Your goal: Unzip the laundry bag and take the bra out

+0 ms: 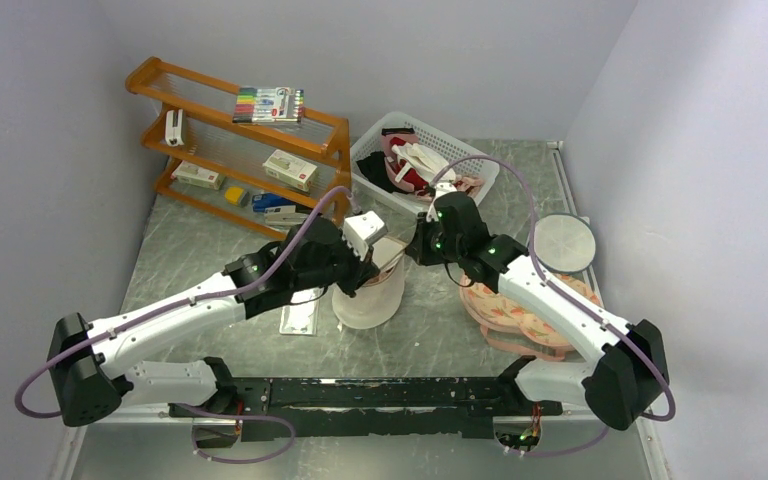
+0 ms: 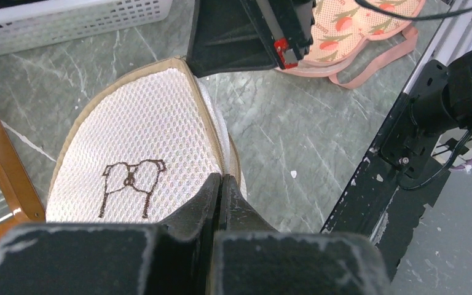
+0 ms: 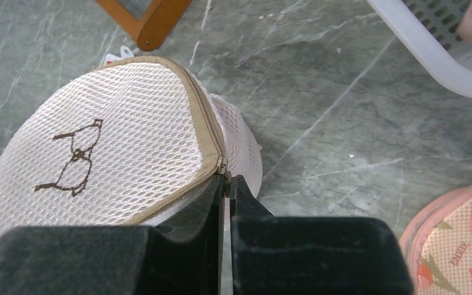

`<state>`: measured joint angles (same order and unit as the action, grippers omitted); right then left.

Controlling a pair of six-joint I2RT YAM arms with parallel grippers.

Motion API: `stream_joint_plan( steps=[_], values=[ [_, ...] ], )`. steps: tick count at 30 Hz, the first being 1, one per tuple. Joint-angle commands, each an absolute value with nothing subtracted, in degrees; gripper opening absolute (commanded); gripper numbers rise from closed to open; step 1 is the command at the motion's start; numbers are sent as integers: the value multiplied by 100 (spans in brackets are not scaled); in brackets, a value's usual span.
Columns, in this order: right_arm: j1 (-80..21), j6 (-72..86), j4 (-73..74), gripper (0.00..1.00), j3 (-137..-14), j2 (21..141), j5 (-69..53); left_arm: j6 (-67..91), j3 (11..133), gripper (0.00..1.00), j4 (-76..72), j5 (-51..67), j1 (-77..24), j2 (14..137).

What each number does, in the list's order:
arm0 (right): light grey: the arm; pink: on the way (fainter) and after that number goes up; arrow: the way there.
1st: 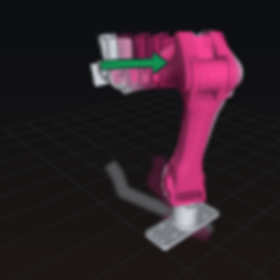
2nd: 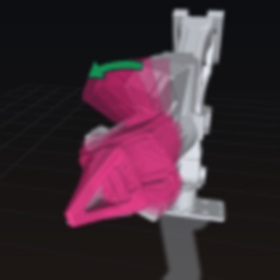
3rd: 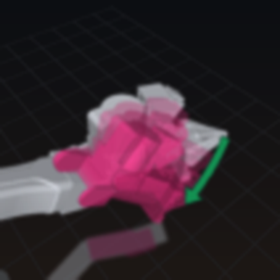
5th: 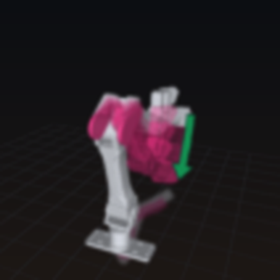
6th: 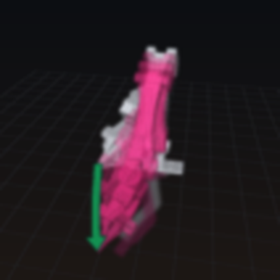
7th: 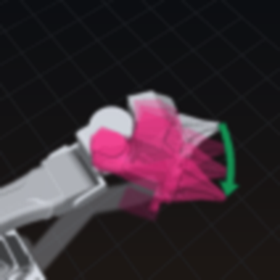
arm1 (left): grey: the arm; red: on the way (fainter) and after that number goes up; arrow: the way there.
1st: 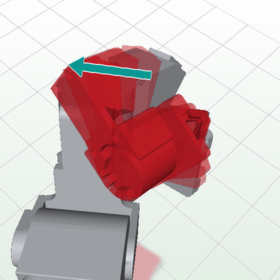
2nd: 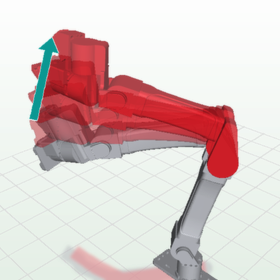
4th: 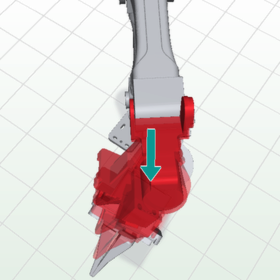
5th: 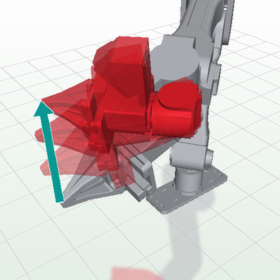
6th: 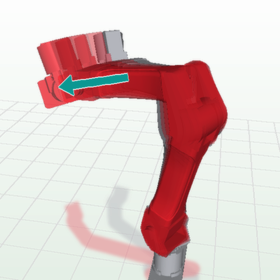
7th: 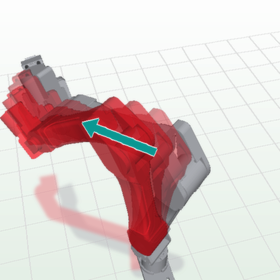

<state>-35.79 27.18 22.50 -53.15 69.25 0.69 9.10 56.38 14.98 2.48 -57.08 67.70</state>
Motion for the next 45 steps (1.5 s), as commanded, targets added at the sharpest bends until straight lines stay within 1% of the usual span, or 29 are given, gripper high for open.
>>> stream_joint_plan(
  steps=[1, 3, 4, 5, 8, 11, 13, 14, 16, 18, 21, 26, 29, 32, 37, 38, 45],
  values=[
    [-3339, 2323, 2268, 0, -5455, 6837, -167, 1312, 5491, 7, 1714, 346, -5740, 6370],
    [-3340, 2327, 2152, 0, -5313, 6589, -612, 1446, 5435, 7, 1801, 402, -5739, 6355],
    [-3340, 2353, 2143, 0, -5256, 6467, -825, 1514, 5436, 8, 1837, 442, -5739, 6367],
    [-3346, 2394, 2128, 0, -5191, 6347, -1029, 1590, 5451, 11, 1859, 494, -5739, 6376],
    [-3348, 2588, 1944, 0, -4933, 6010, -1625, 1825, 5647, 27, 1946, 503, -5740, 6471],
    [-3349, 2783, 1715, 0, -4719, 5778, -2150, 1959, 5967, 46, 2041, 444, -5744, 6644],
    [-3349, 2860, 1648, 0, -4690, 5740, -2428, 1960, 6156, 54, 2029, 508, -5740, 6779],
    [-3356, 2895, 1651, 0, -4712, 5739, -2501, 1960, 6240, 60, 2013, 544, -5740, 6865],
    [-3357, 2929, 1675, 0, -4766, 5735, -2575, 1960, 6380, 65, 1981, 553, -5745, 6993],
    [-3357, 2972, 1647, 0, -4803, 5702, -2630, 1960, 6472, 66, 1958, 507, -5743, 7113],
    [-3366, 3028, 1604, 0, -4824, 5662, -2644, 1960, 6565, 65, 1998, 426, -5740, 7307],
    [-3376, 3095, 1516, 0, -4771, 5695, -2730, 1902, 6555, 57, 2104, 307, -5740, 7459],
    [-3375, 3107, 1490, 0, -4730, 5702, -2751, 1857, 6505, 45, 2146, 175, -5746, 7456],
    [-3378, 3023, 1555, 0, -4728, 5723, -2694, 1820, 6525, 28, 2232, 20, -5744, 7425],
    [-3376, 2671, 1984, 0, -4885, 5890, -2121, 1777, 6480, 8, 2207, -136, -5741, 7229],
    [-3368, 2593, 2167, 0, -4961, 5946, -1919, 1774, 6473, 7, 2205, -152, -5742, 7175],
    [-3304, 2229, 2555, 0, -5317, 6357, -551, 1753, 6424, 7, 2254, -185, -5739, 6995]
  ],
)
